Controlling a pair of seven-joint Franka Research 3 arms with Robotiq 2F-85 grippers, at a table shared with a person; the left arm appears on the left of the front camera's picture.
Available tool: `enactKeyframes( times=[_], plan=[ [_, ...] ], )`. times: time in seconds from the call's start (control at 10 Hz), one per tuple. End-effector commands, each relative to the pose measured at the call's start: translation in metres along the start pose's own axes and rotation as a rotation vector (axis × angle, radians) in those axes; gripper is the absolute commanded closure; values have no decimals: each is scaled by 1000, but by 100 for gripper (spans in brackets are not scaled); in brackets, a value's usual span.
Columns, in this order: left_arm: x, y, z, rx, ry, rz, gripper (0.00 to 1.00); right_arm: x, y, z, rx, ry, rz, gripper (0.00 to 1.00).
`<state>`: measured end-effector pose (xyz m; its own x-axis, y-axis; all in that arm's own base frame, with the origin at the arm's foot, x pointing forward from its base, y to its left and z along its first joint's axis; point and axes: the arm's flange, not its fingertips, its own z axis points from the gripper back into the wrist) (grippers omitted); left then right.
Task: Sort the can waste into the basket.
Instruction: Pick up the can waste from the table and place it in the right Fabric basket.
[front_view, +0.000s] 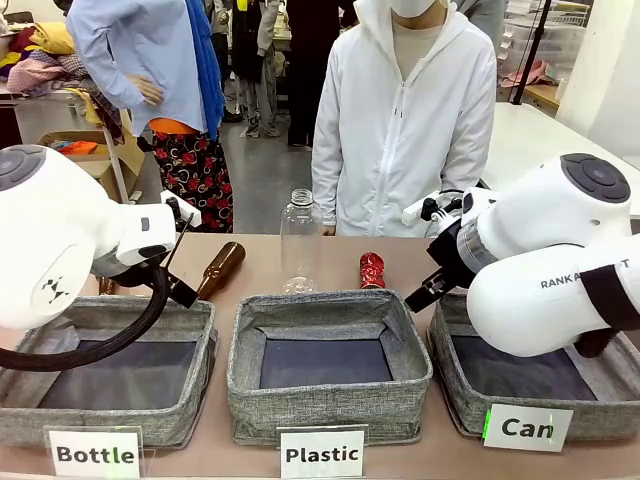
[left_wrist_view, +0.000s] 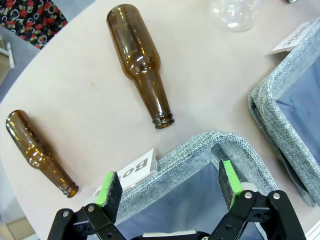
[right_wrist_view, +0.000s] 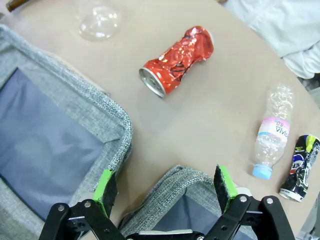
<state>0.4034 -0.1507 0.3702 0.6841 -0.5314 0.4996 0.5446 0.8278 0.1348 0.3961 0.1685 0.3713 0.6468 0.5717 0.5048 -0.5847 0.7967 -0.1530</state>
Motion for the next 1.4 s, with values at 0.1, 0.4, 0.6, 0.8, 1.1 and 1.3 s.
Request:
enactKeyframes(
  times=[0.1, 0.4, 0.6, 0.8, 1.1, 1.3],
  plan=[
    [0, 0, 0, 0, 0, -1, 0, 0, 0, 0, 0, 0, -1, 0],
    [0, 0, 0, 0, 0, -1, 0, 0, 0, 0, 0, 0, -1, 0],
    [0, 0, 0, 0, 0, 0, 0, 0, 0, 0, 0, 0, 0, 0],
    [1, -1, 20, -99, -71, -18, 0, 2, -4, 11, 50, 4, -20, 0],
    [5, -5, 76, -362, -192, 13, 0, 15, -22, 65, 218, -90, -244, 0],
    [0, -5, 107, -632, -159, 13, 0, 11, -34, 95, 452, -47, -315, 0]
  ],
)
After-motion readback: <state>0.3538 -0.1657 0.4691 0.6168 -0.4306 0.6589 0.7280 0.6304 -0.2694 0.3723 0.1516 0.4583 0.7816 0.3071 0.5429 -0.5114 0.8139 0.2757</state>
